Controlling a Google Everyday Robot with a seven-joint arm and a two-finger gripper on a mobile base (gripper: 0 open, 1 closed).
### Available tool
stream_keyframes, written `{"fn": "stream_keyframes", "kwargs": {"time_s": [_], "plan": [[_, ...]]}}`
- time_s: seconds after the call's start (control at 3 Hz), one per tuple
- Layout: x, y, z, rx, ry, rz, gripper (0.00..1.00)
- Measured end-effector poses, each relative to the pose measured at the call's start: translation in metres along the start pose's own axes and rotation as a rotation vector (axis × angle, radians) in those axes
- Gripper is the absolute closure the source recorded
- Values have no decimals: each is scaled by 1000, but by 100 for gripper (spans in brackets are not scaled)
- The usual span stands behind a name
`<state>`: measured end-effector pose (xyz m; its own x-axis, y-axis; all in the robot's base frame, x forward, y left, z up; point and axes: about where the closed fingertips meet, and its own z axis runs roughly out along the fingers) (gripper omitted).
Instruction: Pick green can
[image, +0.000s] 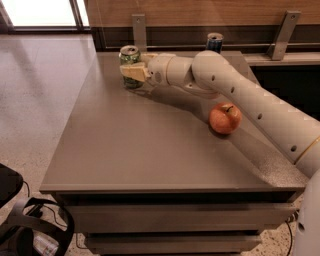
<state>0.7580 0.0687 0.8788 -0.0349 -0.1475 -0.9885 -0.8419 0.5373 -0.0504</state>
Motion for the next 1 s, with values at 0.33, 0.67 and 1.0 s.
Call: {"fn": "stream_keyframes", "kwargs": {"time_s": [0.33,0.67,1.0], "plan": [[0,2,2,-4,0,0,83],[0,4,4,-8,0,0,100],[0,4,4,-9,0,0,100]]}}
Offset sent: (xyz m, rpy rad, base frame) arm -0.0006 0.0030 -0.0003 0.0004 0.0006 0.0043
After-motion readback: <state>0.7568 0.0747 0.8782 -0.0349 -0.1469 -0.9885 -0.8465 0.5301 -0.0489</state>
